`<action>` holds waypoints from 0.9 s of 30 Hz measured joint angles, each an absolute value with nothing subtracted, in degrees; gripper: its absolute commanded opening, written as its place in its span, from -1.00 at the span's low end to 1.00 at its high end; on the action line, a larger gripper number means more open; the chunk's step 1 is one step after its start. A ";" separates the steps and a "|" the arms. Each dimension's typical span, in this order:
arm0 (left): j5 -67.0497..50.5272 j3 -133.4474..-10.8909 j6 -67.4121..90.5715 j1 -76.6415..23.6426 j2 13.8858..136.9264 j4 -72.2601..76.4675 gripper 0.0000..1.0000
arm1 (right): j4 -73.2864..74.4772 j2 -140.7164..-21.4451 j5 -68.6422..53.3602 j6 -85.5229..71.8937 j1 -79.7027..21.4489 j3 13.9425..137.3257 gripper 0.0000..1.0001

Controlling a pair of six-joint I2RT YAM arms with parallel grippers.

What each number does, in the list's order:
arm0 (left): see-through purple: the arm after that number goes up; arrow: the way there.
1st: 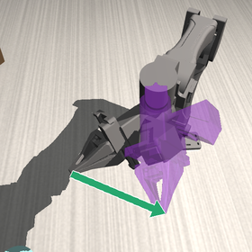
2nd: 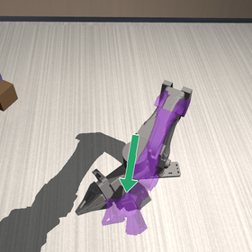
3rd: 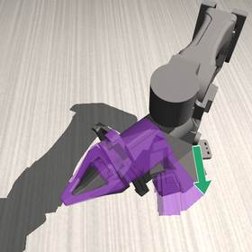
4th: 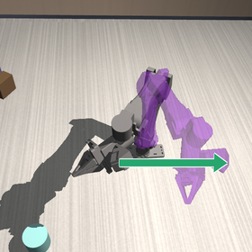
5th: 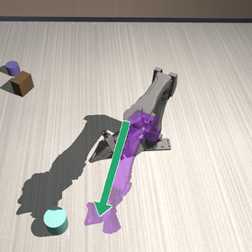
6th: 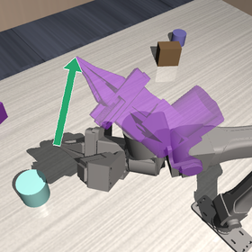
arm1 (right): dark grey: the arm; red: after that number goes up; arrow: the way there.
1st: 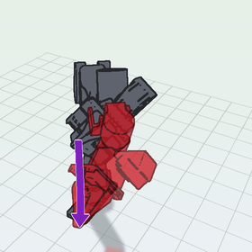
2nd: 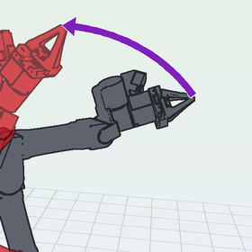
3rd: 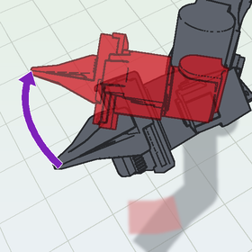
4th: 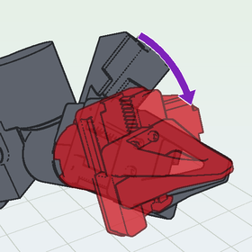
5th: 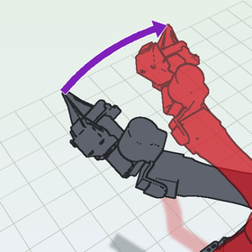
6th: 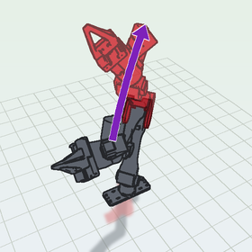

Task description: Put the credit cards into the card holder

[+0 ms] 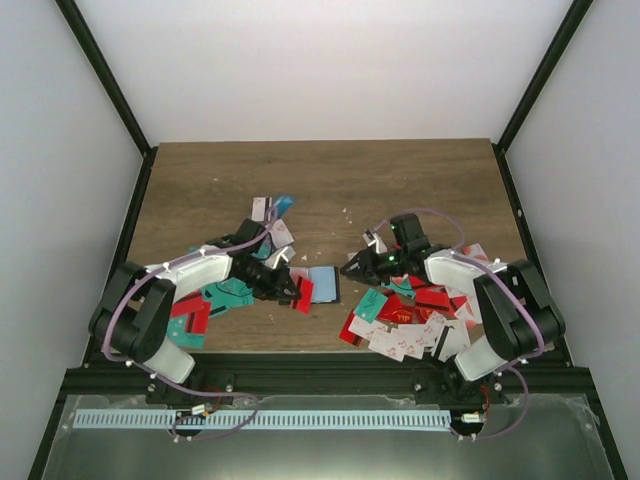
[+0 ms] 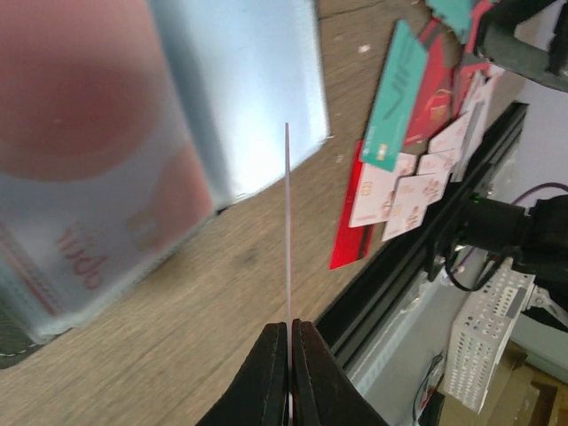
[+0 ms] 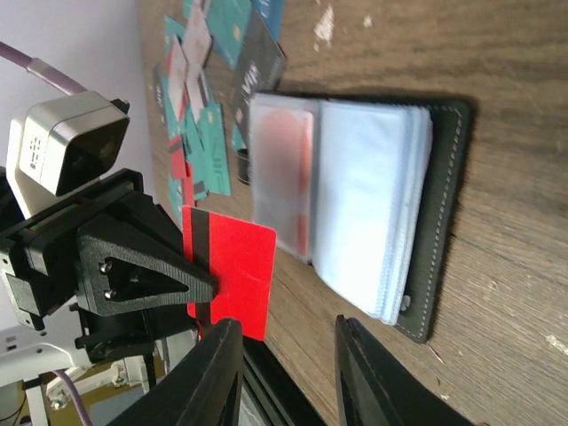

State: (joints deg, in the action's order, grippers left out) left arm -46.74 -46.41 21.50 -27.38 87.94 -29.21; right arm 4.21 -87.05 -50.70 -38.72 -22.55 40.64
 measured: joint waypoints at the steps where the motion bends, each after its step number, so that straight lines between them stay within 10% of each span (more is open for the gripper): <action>1: -46.59 -46.41 20.86 -27.31 88.82 -29.69 -0.92 | 4.56 -87.83 -50.65 -38.37 -22.81 40.64 -0.39; 27: -43.33 -52.97 14.66 -25.89 98.35 -34.68 -0.92 | 7.20 -97.41 -50.28 -33.21 -24.03 43.05 -0.49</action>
State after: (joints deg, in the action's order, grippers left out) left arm -43.33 -52.97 14.66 -25.89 98.35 -34.68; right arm 7.20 -97.41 -50.28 -33.21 -24.03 43.05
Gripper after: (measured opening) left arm 0.040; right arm 0.257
